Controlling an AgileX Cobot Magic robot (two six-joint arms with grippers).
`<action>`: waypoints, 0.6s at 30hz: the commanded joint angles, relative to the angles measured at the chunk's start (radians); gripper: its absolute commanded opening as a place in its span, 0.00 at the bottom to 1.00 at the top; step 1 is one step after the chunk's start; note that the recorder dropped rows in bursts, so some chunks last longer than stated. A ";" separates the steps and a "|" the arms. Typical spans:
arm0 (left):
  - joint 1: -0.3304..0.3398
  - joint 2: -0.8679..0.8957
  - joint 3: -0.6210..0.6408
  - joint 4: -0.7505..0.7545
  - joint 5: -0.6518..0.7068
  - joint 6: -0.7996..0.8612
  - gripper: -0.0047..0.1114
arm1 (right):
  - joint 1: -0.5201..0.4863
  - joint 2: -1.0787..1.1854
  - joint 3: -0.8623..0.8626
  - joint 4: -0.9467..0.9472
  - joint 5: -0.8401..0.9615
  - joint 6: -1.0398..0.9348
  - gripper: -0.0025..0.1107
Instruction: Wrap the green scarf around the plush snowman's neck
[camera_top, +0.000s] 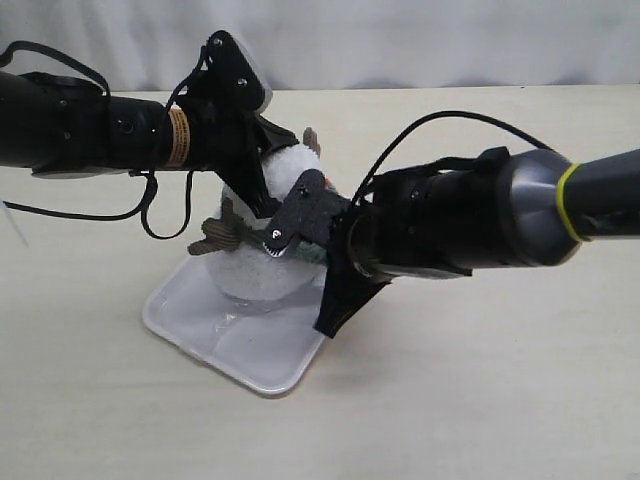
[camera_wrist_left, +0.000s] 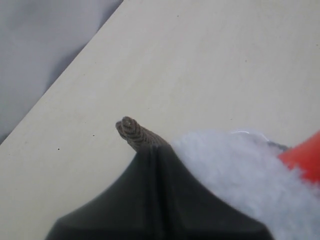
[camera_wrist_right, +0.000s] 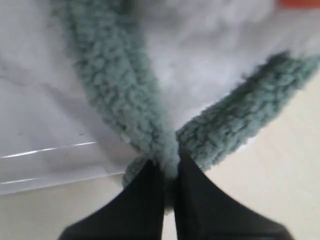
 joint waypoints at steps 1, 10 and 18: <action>-0.008 0.021 0.022 0.024 0.054 -0.008 0.04 | -0.006 -0.007 -0.001 -0.351 0.084 0.327 0.06; -0.008 0.021 0.022 0.024 0.054 -0.008 0.04 | -0.006 0.060 0.006 -0.337 0.064 0.340 0.06; -0.008 0.021 0.022 0.026 0.054 -0.008 0.04 | -0.006 0.089 0.001 -0.338 0.070 0.305 0.06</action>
